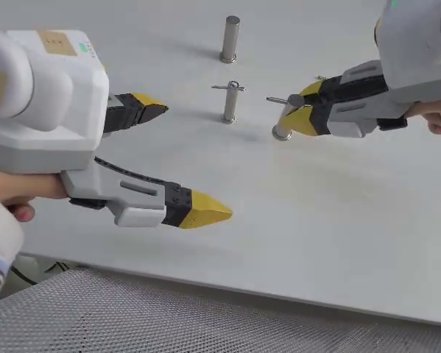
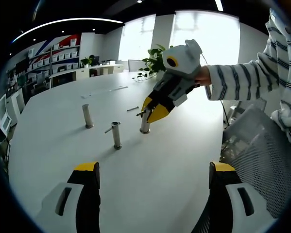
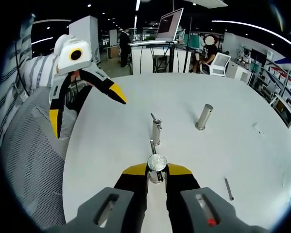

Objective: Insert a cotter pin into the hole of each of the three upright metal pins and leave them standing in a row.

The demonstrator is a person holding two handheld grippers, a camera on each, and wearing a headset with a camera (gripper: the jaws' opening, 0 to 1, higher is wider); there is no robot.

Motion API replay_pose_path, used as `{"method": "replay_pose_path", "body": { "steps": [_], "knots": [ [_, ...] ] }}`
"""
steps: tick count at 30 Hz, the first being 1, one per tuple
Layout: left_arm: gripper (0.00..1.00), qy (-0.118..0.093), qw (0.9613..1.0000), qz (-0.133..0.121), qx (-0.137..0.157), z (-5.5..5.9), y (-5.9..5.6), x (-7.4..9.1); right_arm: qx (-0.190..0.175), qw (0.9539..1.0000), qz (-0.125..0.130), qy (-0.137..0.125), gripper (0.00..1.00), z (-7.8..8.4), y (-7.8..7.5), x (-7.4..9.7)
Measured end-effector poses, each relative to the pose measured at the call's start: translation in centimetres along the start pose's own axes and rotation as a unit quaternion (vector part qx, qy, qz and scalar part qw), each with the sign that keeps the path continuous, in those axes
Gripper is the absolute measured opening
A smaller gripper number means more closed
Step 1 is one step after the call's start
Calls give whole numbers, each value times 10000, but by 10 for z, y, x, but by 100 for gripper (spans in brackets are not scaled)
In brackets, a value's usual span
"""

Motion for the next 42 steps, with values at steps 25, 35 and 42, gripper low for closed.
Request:
{"method": "replay_pose_path", "body": {
  "steps": [25,35,42],
  "knots": [
    [92,82,9998,-27,163,0,-11,1,58,9998,-200,17,8,8,-14,-9],
    [92,4,9997,-2,231,0,-7,2,4,9997,-253,-60,8,7,-14,-10],
    [92,-28,9996,100,269,2,-10,1,-21,9996,-274,-46,8,10,-14,-12]
  ]
}}
Point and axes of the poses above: the centre of the closed fingertips' face, and the gripper's own axes: x roughly backward along the fingers, y roughly to its left, z roughly out of its underside, the point moved 6 cm from there along x, roughly backward along the fingers, and after that the axes turned 7 degrees about x, right-handed, at the moved point
